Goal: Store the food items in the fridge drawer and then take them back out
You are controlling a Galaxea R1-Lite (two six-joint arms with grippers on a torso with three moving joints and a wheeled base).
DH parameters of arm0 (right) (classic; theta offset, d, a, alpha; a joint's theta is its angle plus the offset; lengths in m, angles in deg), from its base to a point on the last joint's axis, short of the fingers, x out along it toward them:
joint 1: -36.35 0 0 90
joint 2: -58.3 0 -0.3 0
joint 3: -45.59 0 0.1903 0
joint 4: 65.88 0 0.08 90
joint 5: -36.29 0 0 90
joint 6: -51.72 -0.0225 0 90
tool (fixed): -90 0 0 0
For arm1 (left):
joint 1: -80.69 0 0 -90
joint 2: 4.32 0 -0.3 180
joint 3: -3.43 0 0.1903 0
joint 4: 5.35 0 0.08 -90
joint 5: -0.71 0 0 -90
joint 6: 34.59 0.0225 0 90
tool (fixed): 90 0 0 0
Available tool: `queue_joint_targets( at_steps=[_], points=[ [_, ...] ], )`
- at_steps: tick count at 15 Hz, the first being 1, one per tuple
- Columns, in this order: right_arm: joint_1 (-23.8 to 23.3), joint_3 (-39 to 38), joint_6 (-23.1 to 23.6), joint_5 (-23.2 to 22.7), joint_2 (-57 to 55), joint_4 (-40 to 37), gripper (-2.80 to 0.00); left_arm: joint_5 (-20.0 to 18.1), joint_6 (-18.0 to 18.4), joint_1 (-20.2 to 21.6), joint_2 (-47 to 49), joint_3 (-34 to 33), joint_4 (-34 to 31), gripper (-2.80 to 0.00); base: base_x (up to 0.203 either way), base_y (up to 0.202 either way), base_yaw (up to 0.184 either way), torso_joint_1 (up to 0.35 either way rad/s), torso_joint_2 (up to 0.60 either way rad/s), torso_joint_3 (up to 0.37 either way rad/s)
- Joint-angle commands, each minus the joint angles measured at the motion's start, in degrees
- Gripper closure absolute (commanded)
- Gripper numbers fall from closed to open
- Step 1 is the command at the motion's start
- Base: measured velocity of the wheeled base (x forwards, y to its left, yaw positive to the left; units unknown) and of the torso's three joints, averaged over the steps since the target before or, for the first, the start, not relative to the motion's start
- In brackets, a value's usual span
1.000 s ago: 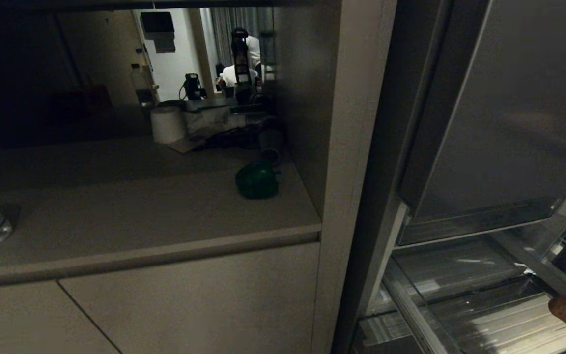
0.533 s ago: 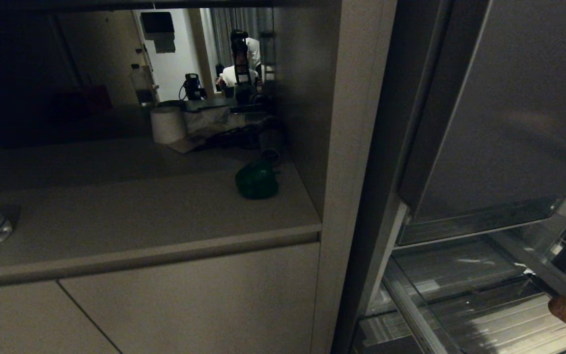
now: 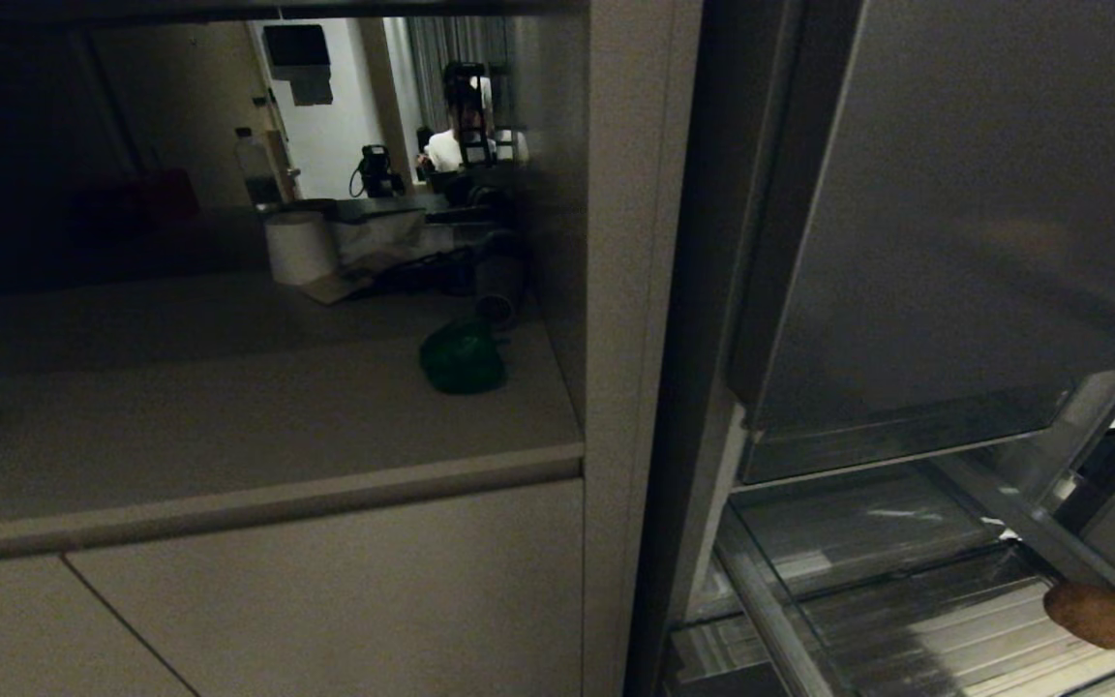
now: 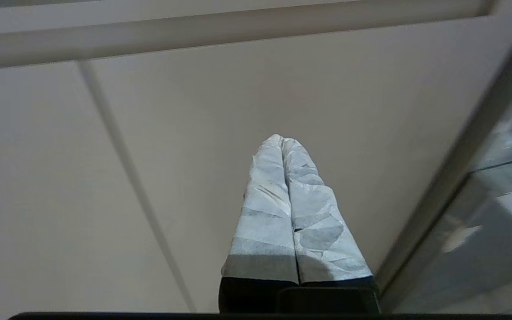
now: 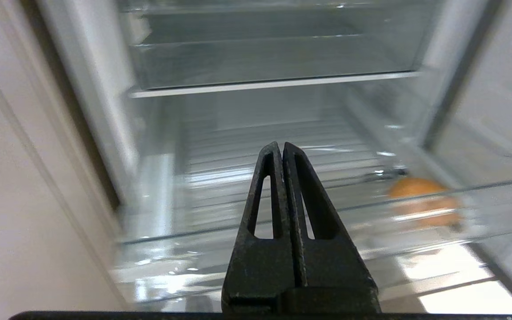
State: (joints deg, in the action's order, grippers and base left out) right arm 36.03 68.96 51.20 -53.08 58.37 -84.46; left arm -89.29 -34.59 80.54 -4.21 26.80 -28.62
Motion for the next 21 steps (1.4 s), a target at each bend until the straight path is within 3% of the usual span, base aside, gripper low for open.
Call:
queue_joint_targets(
  at_steps=[1,11,16,18,21],
  points=[
    [0.0,-1.7,0.0,0.0,-0.1,0.0,0.0,0.0,0.0,0.0,0.1,0.0,0.0,0.0,0.0,-0.207,0.0,-0.002,0.0,0.002],
    [0.0,-1.8,1.0,-0.3,-0.1,0.1,0.0,0.0,0.0,0.0,0.1,0.0,0.0,0.0,0.0,-0.192,0.0,0.002,0.0,0.001],
    [0.0,-1.5,1.1,-0.3,-0.1,-0.4,0.0,0.0,0.0,-0.1,0.1,0.0,0.0,0.0,0.0,-0.037,-0.001,0.002,0.0,0.001],
    [-0.1,1.8,1.0,0.5,-2.1,-5.4,0.0,0.0,0.0,0.0,0.1,0.0,0.0,0.0,0.0,0.0,0.0,0.0,0.0,0.0],
    [-0.1,13.4,-0.8,1.2,-13.0,-15.9,0.0,0.0,0.0,0.0,0.1,0.0,0.0,0.0,0.0,0.0,0.0,0.0,0.0,0.0]
  ],
)
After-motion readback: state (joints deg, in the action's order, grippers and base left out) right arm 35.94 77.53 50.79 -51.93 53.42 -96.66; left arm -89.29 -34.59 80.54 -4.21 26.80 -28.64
